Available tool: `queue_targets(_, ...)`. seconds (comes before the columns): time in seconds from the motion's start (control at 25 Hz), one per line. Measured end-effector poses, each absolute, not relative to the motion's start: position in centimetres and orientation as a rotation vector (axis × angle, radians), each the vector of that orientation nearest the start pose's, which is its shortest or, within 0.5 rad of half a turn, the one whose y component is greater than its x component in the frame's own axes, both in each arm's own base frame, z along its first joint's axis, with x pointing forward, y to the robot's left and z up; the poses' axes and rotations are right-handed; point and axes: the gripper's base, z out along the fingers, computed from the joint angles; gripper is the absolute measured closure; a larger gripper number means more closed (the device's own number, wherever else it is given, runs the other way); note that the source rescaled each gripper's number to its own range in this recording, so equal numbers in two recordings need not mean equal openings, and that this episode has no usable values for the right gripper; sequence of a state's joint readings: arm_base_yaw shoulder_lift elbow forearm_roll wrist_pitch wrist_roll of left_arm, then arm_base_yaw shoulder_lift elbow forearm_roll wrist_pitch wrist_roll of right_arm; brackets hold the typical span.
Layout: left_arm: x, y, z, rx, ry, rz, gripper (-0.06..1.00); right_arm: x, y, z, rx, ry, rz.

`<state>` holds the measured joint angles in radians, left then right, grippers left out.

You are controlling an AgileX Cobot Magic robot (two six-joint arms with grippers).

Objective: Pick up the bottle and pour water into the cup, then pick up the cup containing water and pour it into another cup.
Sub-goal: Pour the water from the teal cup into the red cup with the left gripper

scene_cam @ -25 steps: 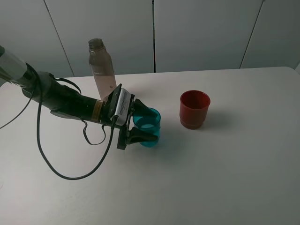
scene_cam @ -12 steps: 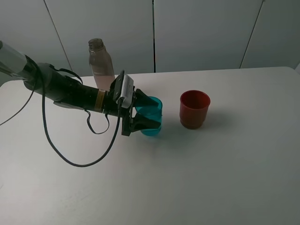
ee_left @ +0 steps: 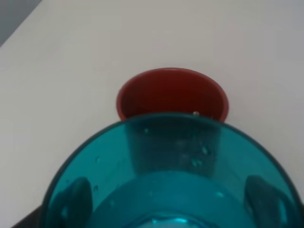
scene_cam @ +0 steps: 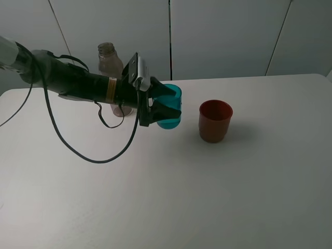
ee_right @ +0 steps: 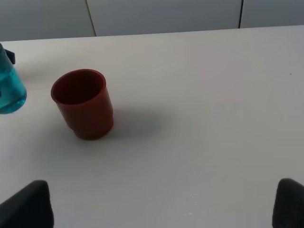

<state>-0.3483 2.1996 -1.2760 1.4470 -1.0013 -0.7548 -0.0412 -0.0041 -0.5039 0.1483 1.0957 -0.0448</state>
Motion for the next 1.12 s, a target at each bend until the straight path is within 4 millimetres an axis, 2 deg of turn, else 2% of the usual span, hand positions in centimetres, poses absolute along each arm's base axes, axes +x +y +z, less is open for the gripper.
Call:
queue_targets(0.16,37.5,-21.3,13.8,1.337,1.549,-0.834,0.86,-0.7,1.2,27.6,-0.014,2.064,0.125)
queue_targets(0.36,37.6,-22.1,13.9,1.335,1.601,-0.733,0.86,-0.7,1.2,27.6,-0.014,2.064,0.125)
queue_targets(0.64,37.6,-24.0,14.7,1.283,1.622,-0.663,0.86,-0.7,1.2,27.6,-0.014,2.064,0.125)
queue_targets(1.12,38.9,-27.1,17.5,1.291,1.566,-0.490,0.86,-0.7,1.2,27.6,-0.014,2.064,0.125)
